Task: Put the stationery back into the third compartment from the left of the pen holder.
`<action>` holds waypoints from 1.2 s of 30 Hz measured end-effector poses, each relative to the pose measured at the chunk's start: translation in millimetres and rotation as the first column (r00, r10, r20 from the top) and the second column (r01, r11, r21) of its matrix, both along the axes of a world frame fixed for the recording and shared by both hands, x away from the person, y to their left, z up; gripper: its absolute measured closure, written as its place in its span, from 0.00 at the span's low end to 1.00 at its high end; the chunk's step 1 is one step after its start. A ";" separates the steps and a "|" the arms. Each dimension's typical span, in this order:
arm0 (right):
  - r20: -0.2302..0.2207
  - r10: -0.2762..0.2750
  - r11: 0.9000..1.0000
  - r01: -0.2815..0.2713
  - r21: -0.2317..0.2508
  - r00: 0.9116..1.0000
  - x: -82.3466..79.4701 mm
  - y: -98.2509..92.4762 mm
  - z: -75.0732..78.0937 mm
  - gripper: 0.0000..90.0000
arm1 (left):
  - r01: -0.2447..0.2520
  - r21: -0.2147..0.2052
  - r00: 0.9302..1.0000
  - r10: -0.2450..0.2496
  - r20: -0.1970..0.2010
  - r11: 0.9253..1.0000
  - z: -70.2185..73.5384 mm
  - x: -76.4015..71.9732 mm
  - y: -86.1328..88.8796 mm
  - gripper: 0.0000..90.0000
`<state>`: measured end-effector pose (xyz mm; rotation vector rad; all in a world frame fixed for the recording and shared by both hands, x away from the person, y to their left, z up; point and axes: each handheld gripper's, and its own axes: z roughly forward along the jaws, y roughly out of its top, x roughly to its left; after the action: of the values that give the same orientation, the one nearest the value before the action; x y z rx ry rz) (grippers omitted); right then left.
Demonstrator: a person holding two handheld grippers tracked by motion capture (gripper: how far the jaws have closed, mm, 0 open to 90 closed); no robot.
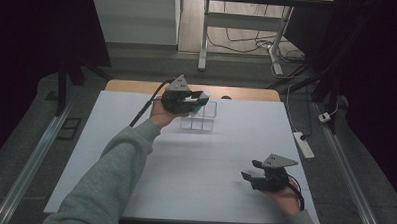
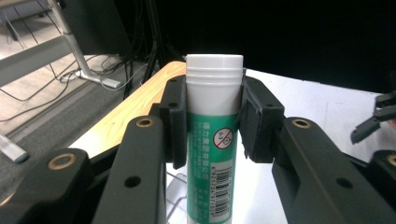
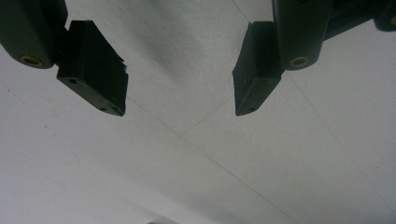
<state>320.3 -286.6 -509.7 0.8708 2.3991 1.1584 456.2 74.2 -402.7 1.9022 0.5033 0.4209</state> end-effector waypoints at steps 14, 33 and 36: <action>-0.009 0.003 1.000 -0.003 0.005 1.000 0.6 -0.4 -0.8 0.38 | -0.044 -0.075 0.998 0.042 -0.037 0.996 -13.8 35.5 -24.1 0.72; -0.012 0.004 1.000 -0.004 -0.005 1.000 1.3 -1.0 -2.2 0.38 | -0.065 -0.120 0.995 0.055 -0.085 0.991 -39.5 52.7 -37.8 0.72; -0.016 0.009 1.000 -0.009 -0.009 1.000 1.6 -0.9 -2.7 0.38 | -0.068 -0.119 0.994 0.057 -0.097 0.991 -41.4 54.0 -37.6 0.72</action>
<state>321.8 -287.5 -512.4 0.8703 2.4213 1.1468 510.2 36.6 -444.1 1.7975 0.6374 0.3356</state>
